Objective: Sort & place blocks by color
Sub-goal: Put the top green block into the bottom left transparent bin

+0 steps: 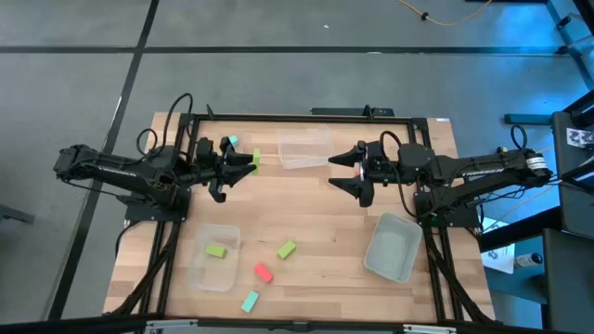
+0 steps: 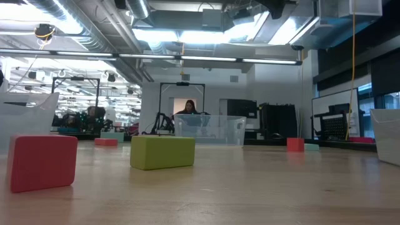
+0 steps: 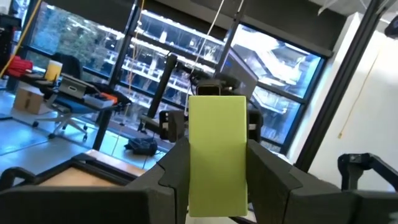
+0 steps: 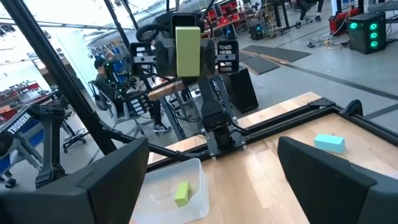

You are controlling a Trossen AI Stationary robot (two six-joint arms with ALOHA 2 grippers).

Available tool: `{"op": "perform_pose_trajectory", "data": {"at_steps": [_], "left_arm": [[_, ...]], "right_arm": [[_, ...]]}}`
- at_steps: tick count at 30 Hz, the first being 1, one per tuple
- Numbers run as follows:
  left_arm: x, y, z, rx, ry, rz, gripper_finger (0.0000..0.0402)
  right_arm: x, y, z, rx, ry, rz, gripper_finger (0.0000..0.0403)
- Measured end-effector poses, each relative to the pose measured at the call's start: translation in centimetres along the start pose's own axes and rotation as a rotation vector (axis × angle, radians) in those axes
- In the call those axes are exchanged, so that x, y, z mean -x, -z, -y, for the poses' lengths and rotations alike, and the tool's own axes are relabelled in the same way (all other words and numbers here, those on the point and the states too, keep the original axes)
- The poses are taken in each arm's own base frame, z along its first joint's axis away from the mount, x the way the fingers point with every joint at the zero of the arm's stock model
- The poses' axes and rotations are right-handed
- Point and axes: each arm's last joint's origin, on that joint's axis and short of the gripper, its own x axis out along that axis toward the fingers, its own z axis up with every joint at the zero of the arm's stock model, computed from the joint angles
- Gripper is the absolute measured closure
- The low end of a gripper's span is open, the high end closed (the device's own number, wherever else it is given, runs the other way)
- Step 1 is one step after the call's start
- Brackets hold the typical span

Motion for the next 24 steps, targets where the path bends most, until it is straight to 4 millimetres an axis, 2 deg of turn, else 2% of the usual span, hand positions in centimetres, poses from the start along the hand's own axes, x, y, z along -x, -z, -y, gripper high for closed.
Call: {"op": "perform_pose_trajectory", "data": {"at_steps": [11, 16, 19, 24], "left_arm": [[0.1, 0.0, 0.0, -0.044, 0.002, -0.007, 0.0289], [-0.2, -0.1, 0.2, -0.066, 0.002, -0.076, 0.0289], [-0.4, -1.2, 1.6, -0.056, 0.024, -0.232, 0.0289], [-0.1, -1.5, 4.3, -0.014, -0.043, -0.709, 0.0289]], "right_arm": [[0.0, 0.1, 0.0, 0.031, 0.003, -0.006, 0.0044], [0.0, 0.1, 0.0, 0.027, 0.003, -0.007, 0.0044], [0.0, 0.1, 0.0, 0.027, 0.0, -0.008, 0.0044], [0.0, 0.2, 0.0, 0.029, -0.001, -0.019, 0.0044]]}}
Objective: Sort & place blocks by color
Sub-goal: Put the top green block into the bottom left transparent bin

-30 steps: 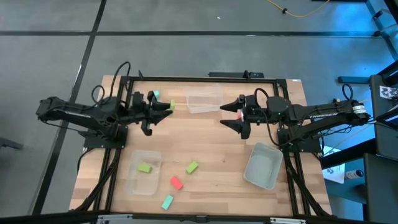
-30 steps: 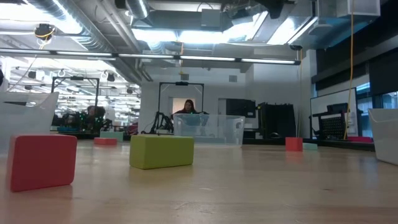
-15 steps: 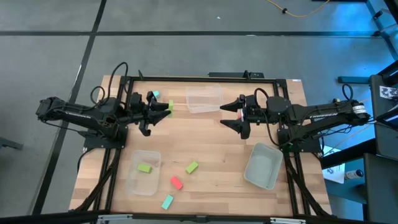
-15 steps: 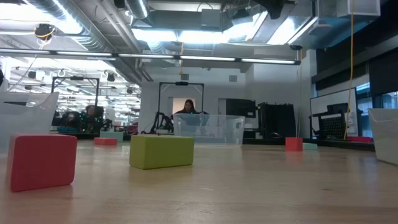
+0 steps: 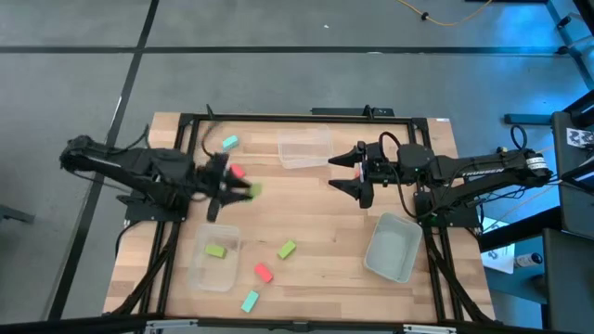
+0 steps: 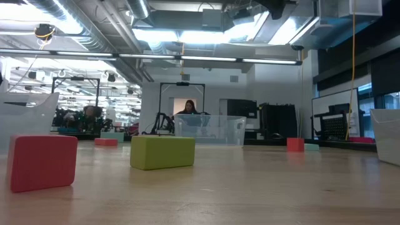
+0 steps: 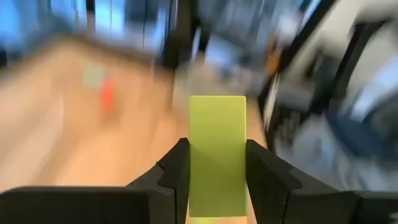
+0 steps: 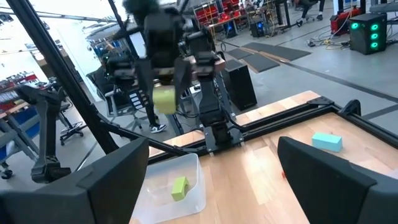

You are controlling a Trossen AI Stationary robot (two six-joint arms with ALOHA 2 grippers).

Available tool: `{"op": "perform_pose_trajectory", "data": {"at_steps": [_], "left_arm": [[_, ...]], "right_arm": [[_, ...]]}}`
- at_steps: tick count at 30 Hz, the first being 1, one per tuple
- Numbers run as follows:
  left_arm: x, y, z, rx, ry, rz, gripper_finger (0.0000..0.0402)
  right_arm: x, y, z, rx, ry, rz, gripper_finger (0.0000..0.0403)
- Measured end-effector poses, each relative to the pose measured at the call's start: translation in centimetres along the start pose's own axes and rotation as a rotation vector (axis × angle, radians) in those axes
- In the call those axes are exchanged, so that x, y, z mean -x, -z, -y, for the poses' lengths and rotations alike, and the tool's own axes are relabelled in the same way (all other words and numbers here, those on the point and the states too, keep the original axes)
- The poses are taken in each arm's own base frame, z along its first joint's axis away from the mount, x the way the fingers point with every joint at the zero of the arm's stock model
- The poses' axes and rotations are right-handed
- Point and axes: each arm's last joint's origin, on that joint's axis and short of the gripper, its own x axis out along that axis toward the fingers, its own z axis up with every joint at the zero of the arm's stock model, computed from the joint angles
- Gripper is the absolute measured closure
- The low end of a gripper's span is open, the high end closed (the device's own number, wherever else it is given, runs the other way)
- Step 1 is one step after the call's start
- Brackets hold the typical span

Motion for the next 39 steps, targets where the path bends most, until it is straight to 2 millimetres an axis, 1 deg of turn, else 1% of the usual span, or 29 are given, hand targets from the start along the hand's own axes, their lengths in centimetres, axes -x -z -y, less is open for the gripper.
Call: {"op": "perform_pose_trajectory", "data": {"at_steps": [3, 5, 8, 11, 13, 15, 17, 20, 23, 25, 34, 39], "left_arm": [[-0.1, 1.2, 1.9, 0.049, -0.038, -0.242, 0.0289], [-0.5, 3.0, 3.1, 0.063, -0.048, -0.394, 0.0289], [-1.4, 5.7, 5.4, 0.058, -0.003, -0.588, 0.0289], [-2.6, 8.9, 7.4, -0.01, -0.016, -0.769, 0.0289], [-3.4, 10.8, 8.4, -0.083, -0.028, -0.847, 0.0289], [-4.3, 12.5, 9.1, -0.169, -0.044, -0.907, 0.0289], [-5.4, 14.2, 9.2, -0.243, -0.082, -0.968, 0.0289], [-6.9, 16.6, 8.8, -0.319, -0.123, -1.036, 0.0289], [-7.9, 18.7, 8.2, -0.35, -0.14, -1.105, 0.0289], [-8.2, 19.7, 7.9, -0.347, -0.141, -1.135, 0.0289], [-8.4, 22.3, 6.2, -0.346, -0.09, -1.144, 0.0289], [-8.4, 22.5, 6.0, -0.356, -0.089, -1.137, 0.0289]], "right_arm": [[0.0, 0.0, 0.0, 0.001, 0.001, -0.003, 0.0044], [0.0, 0.1, 0.0, 0.002, 0.003, -0.008, 0.0044], [0.0, 0.2, 0.1, 0.004, 0.006, -0.018, 0.0044], [0.0, 0.3, 0.1, 0.006, 0.012, -0.035, 0.0044], [0.0, 0.5, 0.2, 0.007, 0.018, -0.049, 0.0044], [0.0, 0.6, 0.2, 0.008, 0.022, -0.059, 0.0044], [0.0, 0.6, 0.2, 0.008, 0.022, -0.06, 0.0044], [0.0, 0.7, 0.3, 0.009, 0.026, -0.069, 0.0044], [0.0, 0.7, 0.3, 0.009, 0.026, -0.069, 0.0044], [0.0, 0.7, 0.3, 0.009, 0.026, -0.071, 0.0044], [0.0, 0.7, 0.3, 0.009, 0.026, -0.07, 0.0044], [0.0, 0.7, 0.3, 0.009, 0.026, -0.069, 0.0044]]}}
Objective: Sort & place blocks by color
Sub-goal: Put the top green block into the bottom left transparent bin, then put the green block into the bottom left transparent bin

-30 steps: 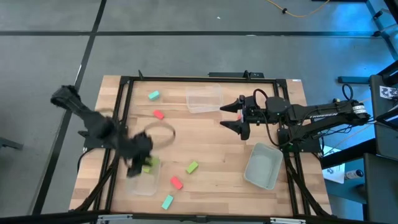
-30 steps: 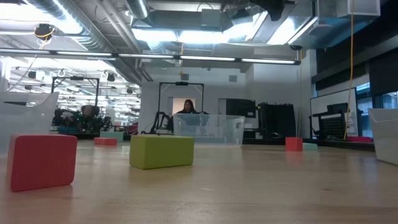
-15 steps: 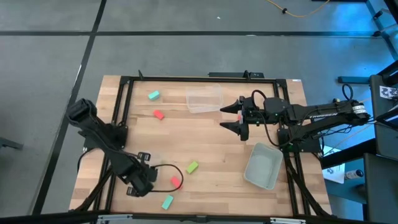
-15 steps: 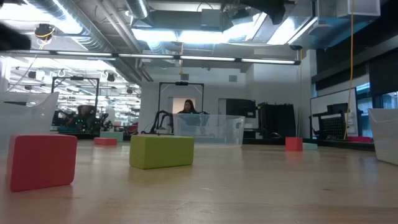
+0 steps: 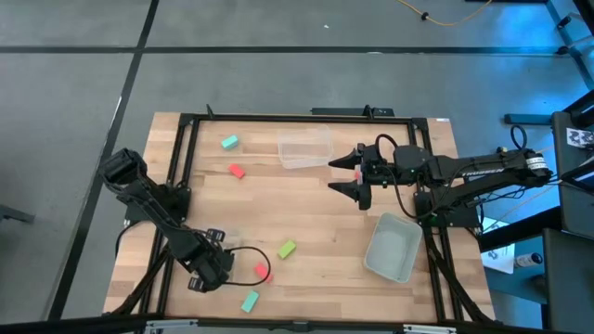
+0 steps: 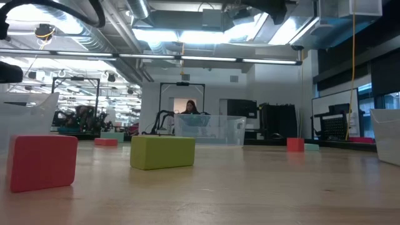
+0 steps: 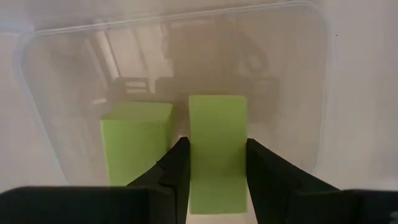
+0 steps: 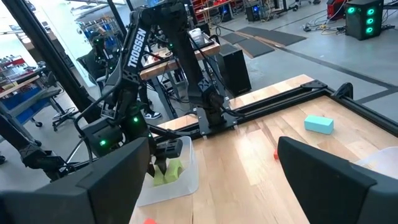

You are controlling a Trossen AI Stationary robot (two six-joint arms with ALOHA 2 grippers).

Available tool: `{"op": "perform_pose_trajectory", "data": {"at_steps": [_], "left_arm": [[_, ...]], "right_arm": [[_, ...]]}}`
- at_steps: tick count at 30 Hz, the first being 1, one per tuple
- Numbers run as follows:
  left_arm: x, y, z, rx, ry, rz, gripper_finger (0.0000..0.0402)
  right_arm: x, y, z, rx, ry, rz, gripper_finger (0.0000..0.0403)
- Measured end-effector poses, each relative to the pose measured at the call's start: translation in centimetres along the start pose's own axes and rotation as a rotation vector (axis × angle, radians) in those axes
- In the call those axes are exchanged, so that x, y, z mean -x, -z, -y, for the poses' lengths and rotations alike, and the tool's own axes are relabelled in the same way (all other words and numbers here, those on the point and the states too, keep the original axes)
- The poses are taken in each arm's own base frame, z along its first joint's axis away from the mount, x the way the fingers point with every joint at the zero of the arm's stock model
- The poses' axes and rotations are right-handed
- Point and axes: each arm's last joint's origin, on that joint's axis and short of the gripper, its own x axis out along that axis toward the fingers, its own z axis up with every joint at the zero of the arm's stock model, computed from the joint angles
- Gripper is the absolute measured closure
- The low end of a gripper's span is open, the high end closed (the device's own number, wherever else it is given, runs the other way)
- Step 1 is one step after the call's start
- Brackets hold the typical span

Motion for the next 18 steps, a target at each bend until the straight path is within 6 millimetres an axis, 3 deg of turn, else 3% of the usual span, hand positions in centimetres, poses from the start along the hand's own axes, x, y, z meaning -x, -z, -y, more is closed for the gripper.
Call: {"op": "perform_pose_trajectory", "data": {"at_steps": [7, 12, 18], "left_arm": [[0.0, 0.0, -0.1, 0.01, 0.009, -0.018, 0.024], [0.0, -0.2, -0.7, 0.043, 0.063, -0.075, 0.0229], [2.6, -0.3, -2.0, 0.063, 0.147, -0.028, 0.0226]], "right_arm": [[0.0, 0.0, 0.0, 0.0, 0.0, 0.0, 0.0044], [0.0, 0.0, 0.0, 0.0, 0.0, 0.001, 0.0044], [0.0, 0.0, 0.0, 0.0, 0.0, 0.002, 0.0044]]}}
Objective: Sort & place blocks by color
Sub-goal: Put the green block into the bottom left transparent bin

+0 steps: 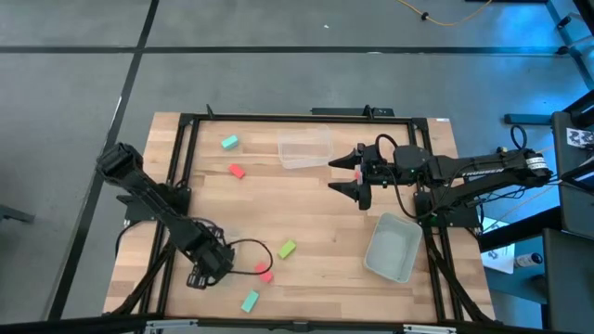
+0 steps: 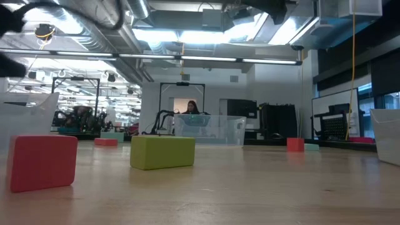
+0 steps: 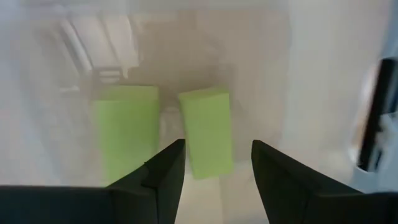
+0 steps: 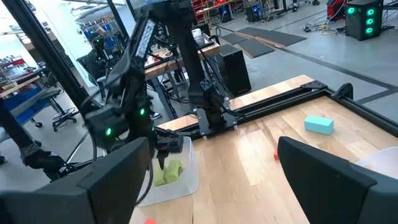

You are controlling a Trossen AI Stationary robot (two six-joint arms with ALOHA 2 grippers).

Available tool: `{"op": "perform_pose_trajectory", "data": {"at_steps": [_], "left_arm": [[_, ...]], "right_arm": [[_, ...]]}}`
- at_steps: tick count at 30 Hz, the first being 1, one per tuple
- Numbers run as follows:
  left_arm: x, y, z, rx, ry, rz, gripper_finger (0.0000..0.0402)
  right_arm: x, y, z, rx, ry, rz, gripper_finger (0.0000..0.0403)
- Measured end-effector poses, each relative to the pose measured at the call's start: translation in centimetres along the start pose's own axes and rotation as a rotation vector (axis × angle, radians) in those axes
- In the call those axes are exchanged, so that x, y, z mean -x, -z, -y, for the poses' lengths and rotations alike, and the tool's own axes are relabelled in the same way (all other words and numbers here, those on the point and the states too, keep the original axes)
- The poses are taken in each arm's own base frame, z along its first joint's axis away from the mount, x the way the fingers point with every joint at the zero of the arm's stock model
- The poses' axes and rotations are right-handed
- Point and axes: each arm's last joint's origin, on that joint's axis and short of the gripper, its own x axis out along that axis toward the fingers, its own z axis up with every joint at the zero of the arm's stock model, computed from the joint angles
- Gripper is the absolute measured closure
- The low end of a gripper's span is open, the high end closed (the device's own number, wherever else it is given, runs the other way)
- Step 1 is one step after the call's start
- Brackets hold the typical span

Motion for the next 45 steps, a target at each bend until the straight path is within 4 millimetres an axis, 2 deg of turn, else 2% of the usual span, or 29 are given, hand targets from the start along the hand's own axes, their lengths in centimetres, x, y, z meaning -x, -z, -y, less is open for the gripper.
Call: {"op": "perform_pose_trajectory", "data": {"at_steps": [6, 9, 12, 15, 18, 20, 26, 31, 38, 45], "left_arm": [[5.4, 1.6, -1.7, 0.071, 0.06, 0.139, 0.0225], [8.8, 2.4, -2.5, 0.165, 0.123, 0.294, 0.0225], [13.0, 3.0, -3.4, 0.295, 0.105, 0.564, 0.0225], [17.0, 3.4, -4.4, 0.408, -0.01, 0.935, 0.0225], [19.8, 3.7, -5.2, 0.448, -0.174, 1.249, 0.0225], [20.9, 4.0, -5.6, 0.438, -0.273, 1.352, 0.0226], [22.0, 4.1, -6.3, 0.382, -0.406, 1.408, 0.0227], [22.2, 3.6, -6.7, 0.339, -0.34, 1.418, 0.0228], [21.8, 1.9, -7.8, 0.249, -0.222, 1.573, 0.0229], [21.2, 0.5, -8.9, 0.241, -0.214, 1.546, 0.0228]], "right_arm": [[0.0, 0.0, 0.0, 0.003, 0.0, 0.0, 0.0044], [0.0, 0.0, 0.0, 0.001, -0.001, 0.001, 0.0044], [0.0, 0.0, 0.0, 0.0, 0.0, 0.001, 0.0044], [0.0, 0.0, 0.0, -0.001, 0.0, 0.001, 0.0044], [0.0, 0.0, 0.0, 0.0, 0.0, 0.001, 0.0044], [0.0, 0.0, 0.0, -0.004, 0.0, 0.001, 0.0044], [0.0, 0.0, 0.0, -0.001, 0.0, 0.001, 0.0044], [0.0, 0.0, 0.0, -0.002, 0.0, 0.001, 0.0044], [0.0, 0.0, 0.0, 0.002, -0.001, 0.0, 0.0044], [0.0, 0.0, 0.0, -0.026, -0.001, 0.0, 0.0044]]}}
